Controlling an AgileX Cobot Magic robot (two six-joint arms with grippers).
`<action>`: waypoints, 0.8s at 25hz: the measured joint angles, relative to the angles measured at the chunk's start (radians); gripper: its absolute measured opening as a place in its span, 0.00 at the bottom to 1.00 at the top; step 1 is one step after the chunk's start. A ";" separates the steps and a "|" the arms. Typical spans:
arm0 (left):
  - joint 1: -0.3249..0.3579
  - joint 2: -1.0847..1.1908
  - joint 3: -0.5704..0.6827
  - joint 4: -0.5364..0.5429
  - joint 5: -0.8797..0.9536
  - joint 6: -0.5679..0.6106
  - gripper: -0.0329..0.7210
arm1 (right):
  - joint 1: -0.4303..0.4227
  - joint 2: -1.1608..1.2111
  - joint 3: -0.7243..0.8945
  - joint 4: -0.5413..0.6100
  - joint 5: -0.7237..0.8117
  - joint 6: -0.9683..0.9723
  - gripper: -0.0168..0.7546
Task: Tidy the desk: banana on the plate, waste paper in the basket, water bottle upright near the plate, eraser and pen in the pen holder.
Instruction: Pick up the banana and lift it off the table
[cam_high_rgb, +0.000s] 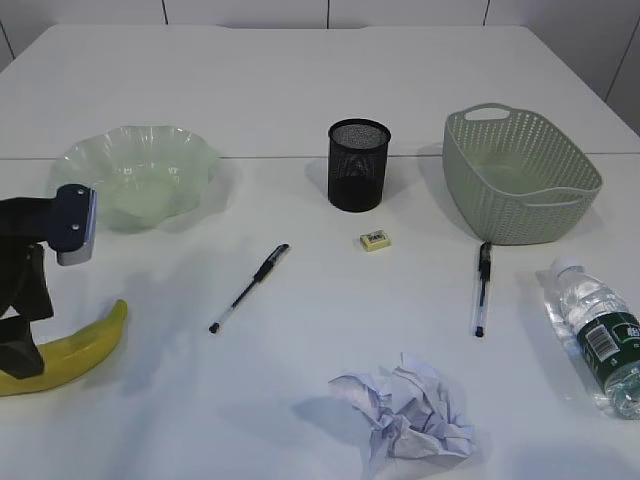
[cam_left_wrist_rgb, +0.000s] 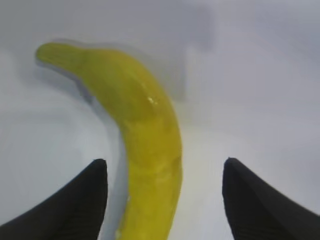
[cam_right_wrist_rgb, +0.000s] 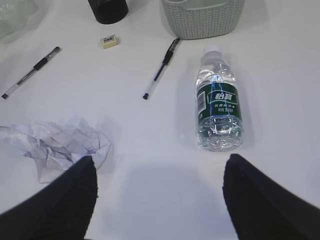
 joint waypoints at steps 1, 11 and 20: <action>0.000 0.012 0.000 -0.009 0.006 0.000 0.73 | 0.000 0.000 0.000 -0.003 0.000 0.000 0.78; 0.030 0.062 0.000 -0.016 0.007 0.000 0.71 | 0.000 0.000 0.000 -0.018 0.000 0.000 0.78; 0.071 0.104 0.000 -0.039 -0.021 0.000 0.71 | 0.000 0.000 0.000 -0.028 0.002 0.000 0.78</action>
